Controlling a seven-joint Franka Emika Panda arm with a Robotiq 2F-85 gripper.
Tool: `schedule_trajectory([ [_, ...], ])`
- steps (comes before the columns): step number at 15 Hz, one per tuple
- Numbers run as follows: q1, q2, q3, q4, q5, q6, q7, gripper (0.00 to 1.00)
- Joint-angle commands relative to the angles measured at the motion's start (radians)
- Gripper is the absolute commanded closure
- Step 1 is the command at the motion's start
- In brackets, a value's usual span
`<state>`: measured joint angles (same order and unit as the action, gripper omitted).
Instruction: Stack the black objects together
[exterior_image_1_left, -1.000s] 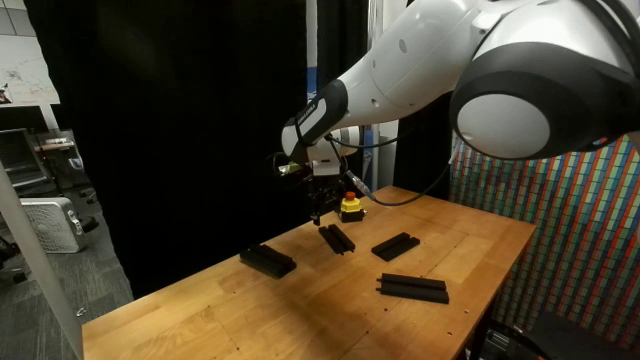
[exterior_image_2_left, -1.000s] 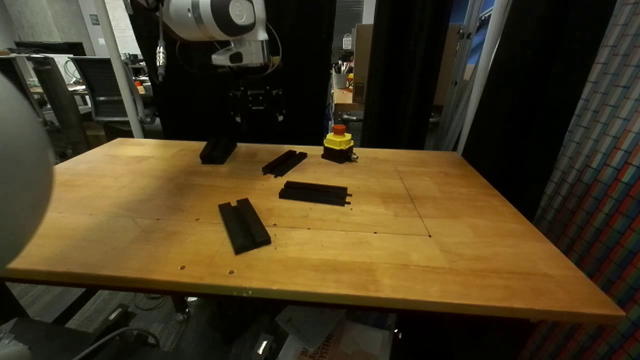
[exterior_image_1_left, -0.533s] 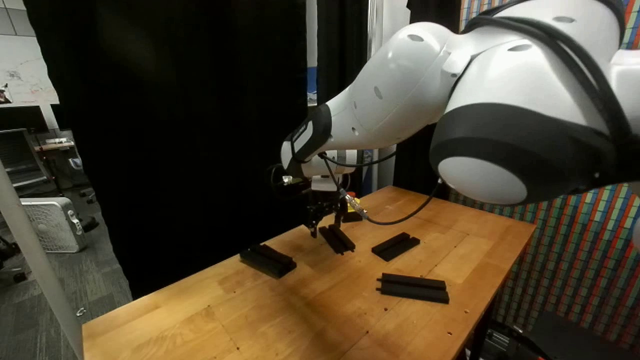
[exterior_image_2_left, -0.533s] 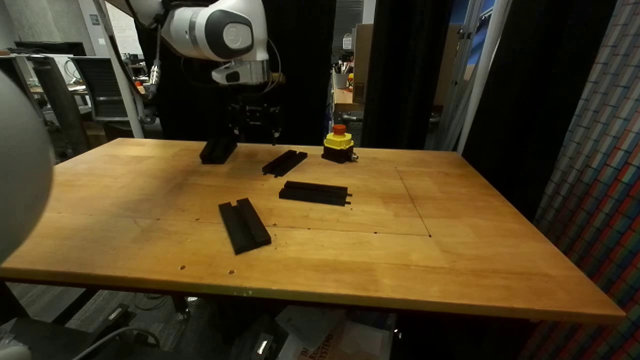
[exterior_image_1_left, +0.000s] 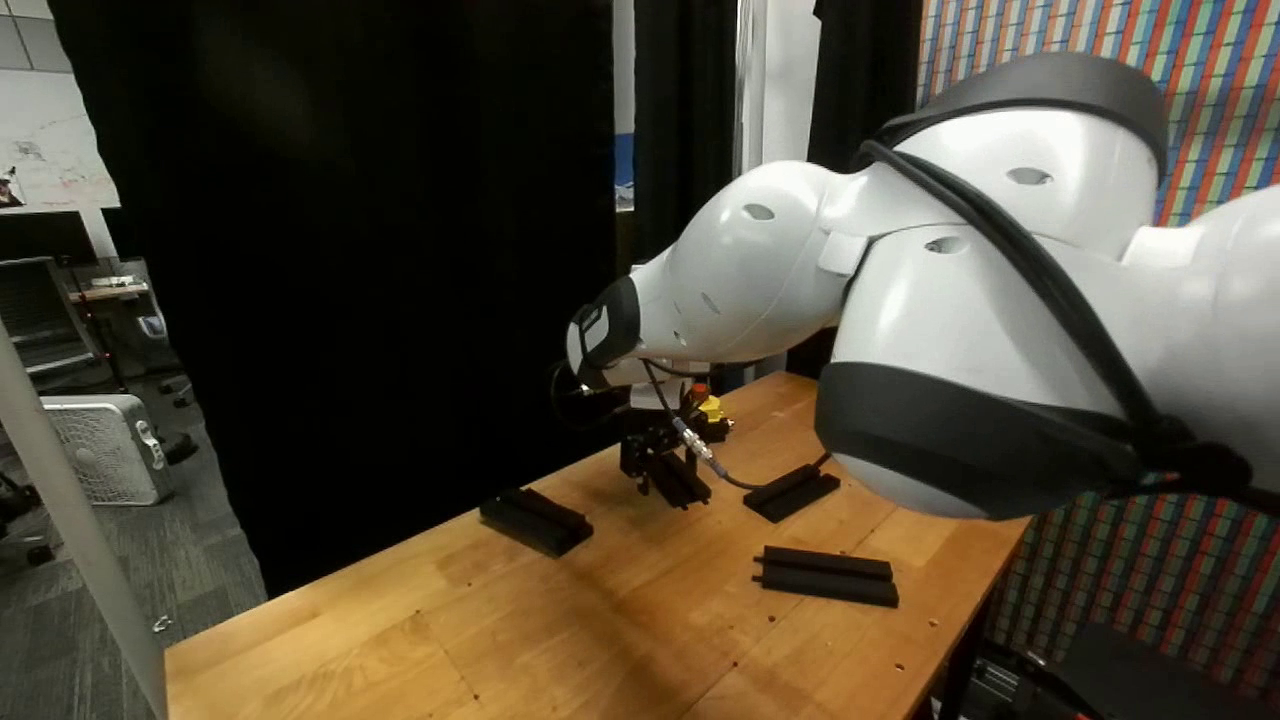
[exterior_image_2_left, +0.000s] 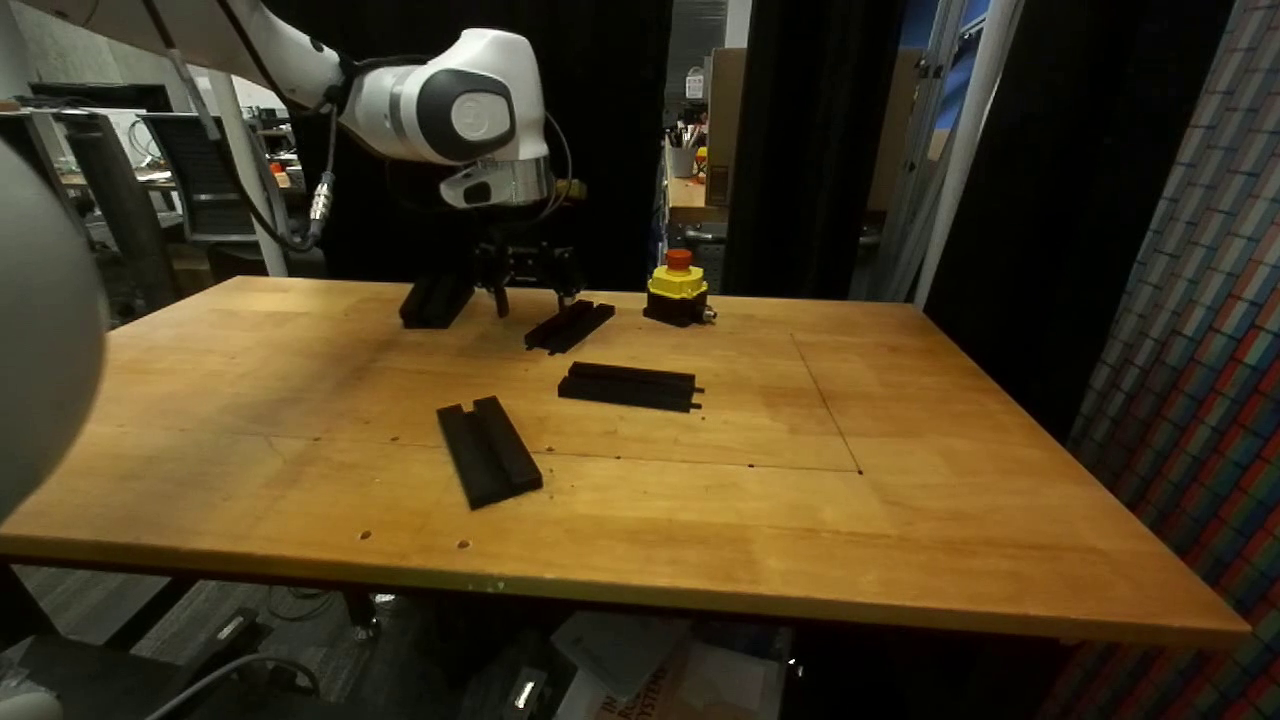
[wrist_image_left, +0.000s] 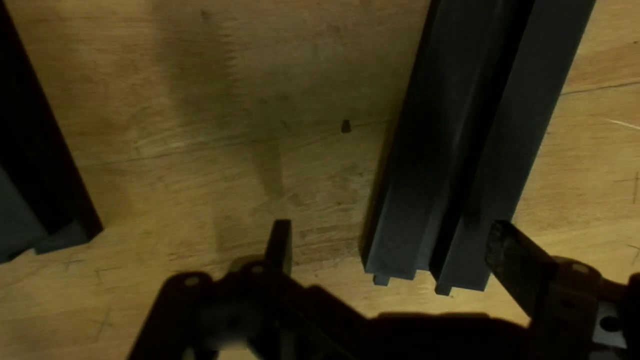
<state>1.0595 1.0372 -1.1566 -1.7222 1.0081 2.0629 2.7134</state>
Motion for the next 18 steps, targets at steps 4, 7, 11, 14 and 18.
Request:
schedule_trajectory([
  [4,-0.010,0.042,-0.051,0.043,-0.004,-0.042,0.037,0.00],
  [7,-0.028,0.043,-0.028,0.064,0.009,-0.026,0.037,0.00],
  [11,-0.045,0.044,0.000,0.076,0.015,-0.015,0.037,0.00],
  [14,-0.059,0.042,0.022,0.077,0.013,-0.007,0.035,0.00],
  [18,-0.075,0.043,0.039,0.075,0.012,-0.001,0.030,0.00],
])
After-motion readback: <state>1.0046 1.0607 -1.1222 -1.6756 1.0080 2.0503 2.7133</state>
